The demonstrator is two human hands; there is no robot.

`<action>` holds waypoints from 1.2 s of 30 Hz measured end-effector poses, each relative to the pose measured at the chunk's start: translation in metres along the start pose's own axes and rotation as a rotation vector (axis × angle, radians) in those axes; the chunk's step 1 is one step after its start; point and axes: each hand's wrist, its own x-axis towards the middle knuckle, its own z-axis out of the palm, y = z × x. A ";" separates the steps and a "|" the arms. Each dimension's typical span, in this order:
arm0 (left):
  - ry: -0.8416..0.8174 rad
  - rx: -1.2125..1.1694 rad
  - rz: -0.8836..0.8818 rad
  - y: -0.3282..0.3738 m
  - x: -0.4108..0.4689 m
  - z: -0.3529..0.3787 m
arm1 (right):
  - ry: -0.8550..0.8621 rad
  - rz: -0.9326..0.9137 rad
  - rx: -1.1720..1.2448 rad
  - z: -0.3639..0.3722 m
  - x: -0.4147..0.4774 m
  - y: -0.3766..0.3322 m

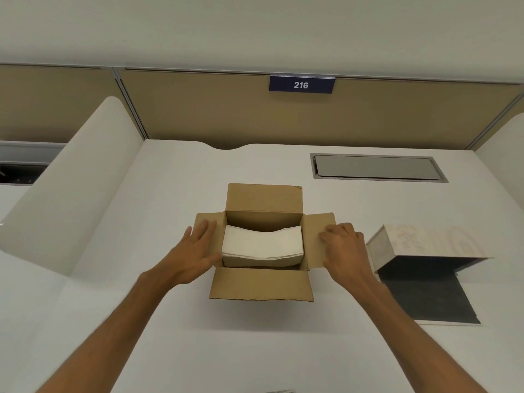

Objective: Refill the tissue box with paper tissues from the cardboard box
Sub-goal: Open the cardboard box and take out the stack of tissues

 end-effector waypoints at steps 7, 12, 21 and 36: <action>-0.071 -0.256 -0.008 0.012 0.003 0.023 | -0.022 0.125 0.431 0.028 -0.011 -0.009; -0.002 -0.265 0.034 0.011 0.004 0.030 | 0.069 0.111 0.327 0.028 -0.009 -0.014; 0.060 -0.130 -0.005 0.022 0.001 0.033 | -0.170 -0.391 0.157 0.010 0.058 -0.079; 0.182 0.001 -0.055 0.031 0.001 0.051 | -0.440 -0.384 0.080 0.063 0.102 -0.105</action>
